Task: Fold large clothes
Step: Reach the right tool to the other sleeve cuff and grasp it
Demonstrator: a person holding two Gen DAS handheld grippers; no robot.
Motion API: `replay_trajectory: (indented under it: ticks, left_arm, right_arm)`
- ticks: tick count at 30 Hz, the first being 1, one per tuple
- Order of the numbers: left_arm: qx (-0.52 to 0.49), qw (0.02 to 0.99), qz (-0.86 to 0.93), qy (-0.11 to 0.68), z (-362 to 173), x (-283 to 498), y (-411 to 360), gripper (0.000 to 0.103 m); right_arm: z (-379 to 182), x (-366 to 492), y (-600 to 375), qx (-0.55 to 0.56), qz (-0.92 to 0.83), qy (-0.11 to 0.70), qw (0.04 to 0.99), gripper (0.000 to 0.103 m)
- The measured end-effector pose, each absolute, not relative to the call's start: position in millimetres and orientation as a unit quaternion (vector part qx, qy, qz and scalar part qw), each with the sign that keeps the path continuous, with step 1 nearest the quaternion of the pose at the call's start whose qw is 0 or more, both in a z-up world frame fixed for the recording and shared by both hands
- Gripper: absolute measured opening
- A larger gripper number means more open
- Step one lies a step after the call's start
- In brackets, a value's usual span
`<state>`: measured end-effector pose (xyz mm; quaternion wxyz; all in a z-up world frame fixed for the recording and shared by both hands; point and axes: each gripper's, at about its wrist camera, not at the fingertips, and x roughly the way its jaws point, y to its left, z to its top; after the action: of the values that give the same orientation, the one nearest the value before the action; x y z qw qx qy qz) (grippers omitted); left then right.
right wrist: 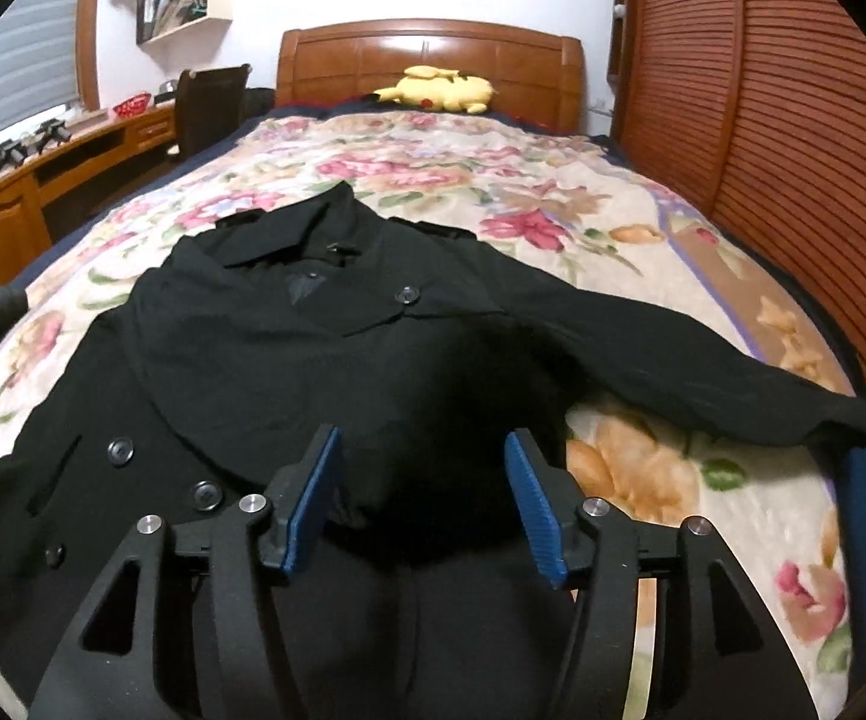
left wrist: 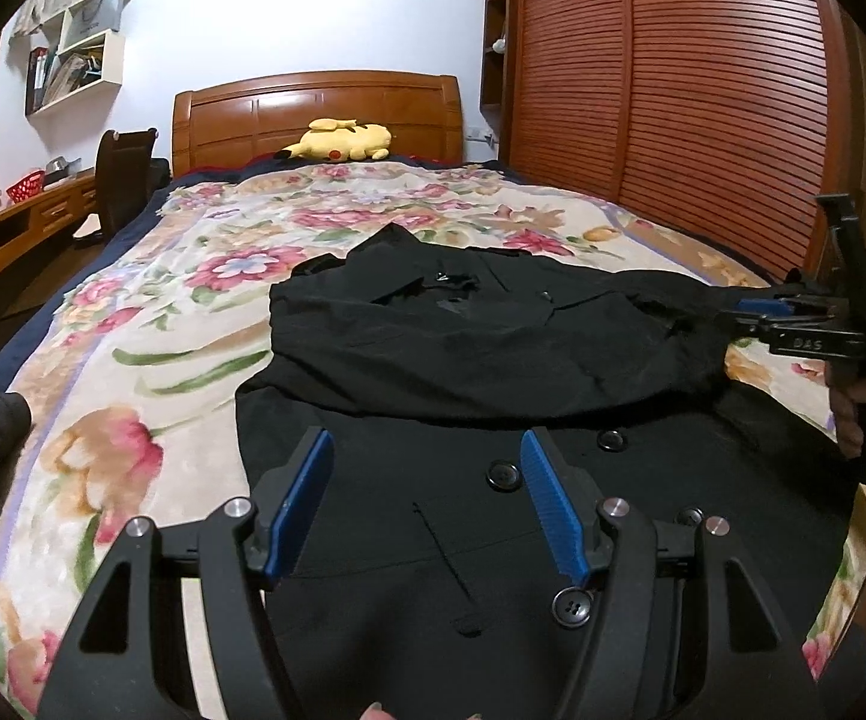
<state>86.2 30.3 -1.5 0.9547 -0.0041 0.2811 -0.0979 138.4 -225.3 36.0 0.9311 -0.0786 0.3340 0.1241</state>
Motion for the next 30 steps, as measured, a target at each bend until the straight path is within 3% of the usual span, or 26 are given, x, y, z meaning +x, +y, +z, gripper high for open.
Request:
replay_trajectory:
  ticks: [7, 18, 30]
  left_arm:
    - [-0.004, 0.957, -0.095, 0.275, -1.4, 85.1, 26.6, 0.065]
    - [0.001, 0.956, -0.103, 0.276, -3.4, 91.4, 7.9, 0.065]
    - [-0.006, 0.953, -0.122, 0.276, -1.1, 100.0, -11.7, 0.065]
  right_arm:
    - [39.1, 143.0, -213.5, -0.112, 0.123, 0.329, 0.930, 0.060]
    - [1.5, 175.8, -232.3, -0.141, 0.066, 0.386, 0.909, 0.060]
    - [-19.6, 135.6, -264.8, -0.126, 0.074, 0.443, 0.885, 0.060]
